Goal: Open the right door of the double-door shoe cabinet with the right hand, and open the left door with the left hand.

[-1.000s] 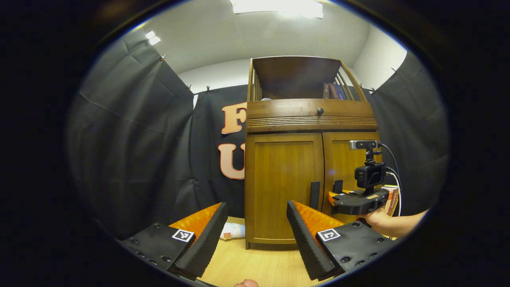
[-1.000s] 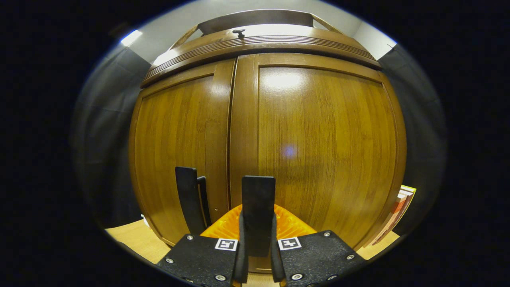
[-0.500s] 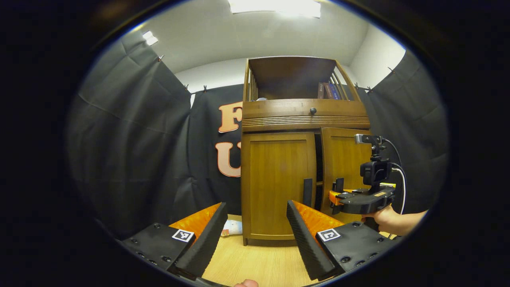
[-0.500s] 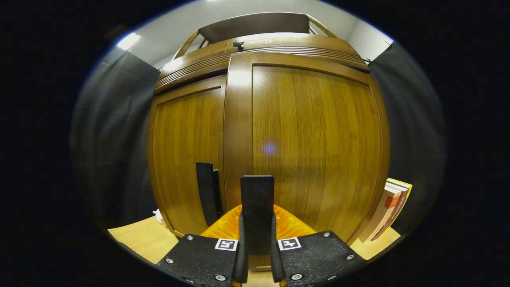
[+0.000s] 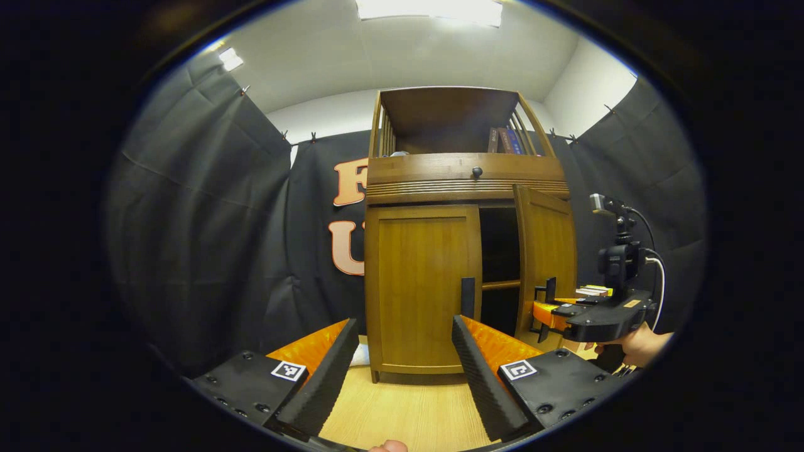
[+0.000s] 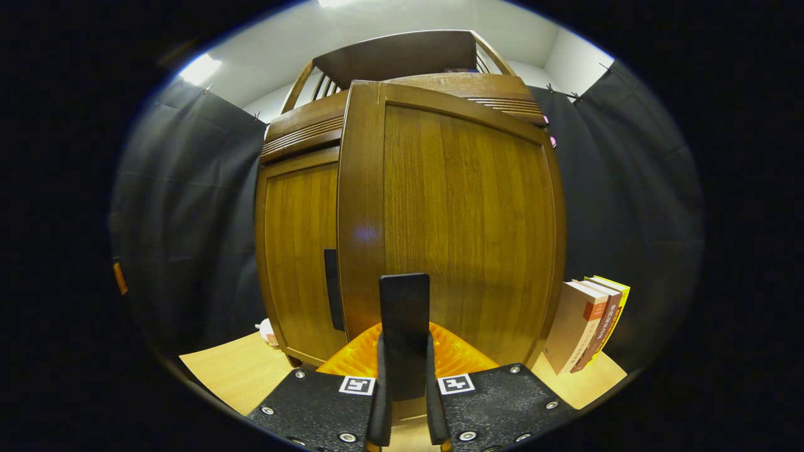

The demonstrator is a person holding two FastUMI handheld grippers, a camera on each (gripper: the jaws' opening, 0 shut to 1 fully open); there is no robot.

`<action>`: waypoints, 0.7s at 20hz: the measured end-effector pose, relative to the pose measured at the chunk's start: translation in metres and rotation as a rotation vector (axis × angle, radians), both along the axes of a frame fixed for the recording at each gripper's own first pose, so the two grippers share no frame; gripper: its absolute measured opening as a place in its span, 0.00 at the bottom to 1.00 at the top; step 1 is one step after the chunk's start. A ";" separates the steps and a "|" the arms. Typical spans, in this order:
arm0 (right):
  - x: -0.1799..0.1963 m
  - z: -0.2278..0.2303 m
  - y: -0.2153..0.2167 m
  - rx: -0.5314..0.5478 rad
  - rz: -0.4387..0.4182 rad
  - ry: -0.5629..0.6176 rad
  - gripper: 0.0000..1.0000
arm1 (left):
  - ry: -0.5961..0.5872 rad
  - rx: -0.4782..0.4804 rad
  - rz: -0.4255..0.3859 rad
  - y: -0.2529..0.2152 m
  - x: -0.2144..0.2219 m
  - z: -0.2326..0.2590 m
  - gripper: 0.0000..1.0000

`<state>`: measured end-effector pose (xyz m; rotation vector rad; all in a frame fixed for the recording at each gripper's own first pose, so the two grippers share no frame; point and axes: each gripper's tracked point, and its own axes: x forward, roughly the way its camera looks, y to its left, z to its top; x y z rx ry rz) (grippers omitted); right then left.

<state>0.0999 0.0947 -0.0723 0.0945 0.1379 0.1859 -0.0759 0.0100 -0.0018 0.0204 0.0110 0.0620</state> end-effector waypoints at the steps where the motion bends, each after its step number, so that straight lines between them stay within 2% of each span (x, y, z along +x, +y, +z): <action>1: -0.006 0.002 -0.006 -0.001 -0.006 0.002 0.22 | 0.001 -0.002 -0.006 -0.004 0.000 -0.001 0.97; 8: -0.051 0.006 -0.066 -0.034 -0.082 0.011 0.22 | 0.006 -0.011 -0.061 -0.034 0.008 -0.003 0.96; 9: -0.058 0.004 -0.077 -0.040 -0.103 0.012 0.27 | 0.006 -0.014 -0.069 -0.038 0.009 -0.004 0.98; 10: -0.063 0.003 -0.088 -0.052 -0.120 0.011 0.22 | 0.009 -0.018 -0.080 -0.044 0.008 -0.005 0.96; 13: -0.073 0.007 -0.112 -0.052 -0.156 0.002 0.18 | 0.015 -0.025 -0.114 -0.059 0.008 -0.005 0.97; 14: -0.077 0.006 -0.119 -0.039 -0.167 0.006 0.22 | 0.016 -0.023 -0.123 -0.063 0.008 -0.006 0.97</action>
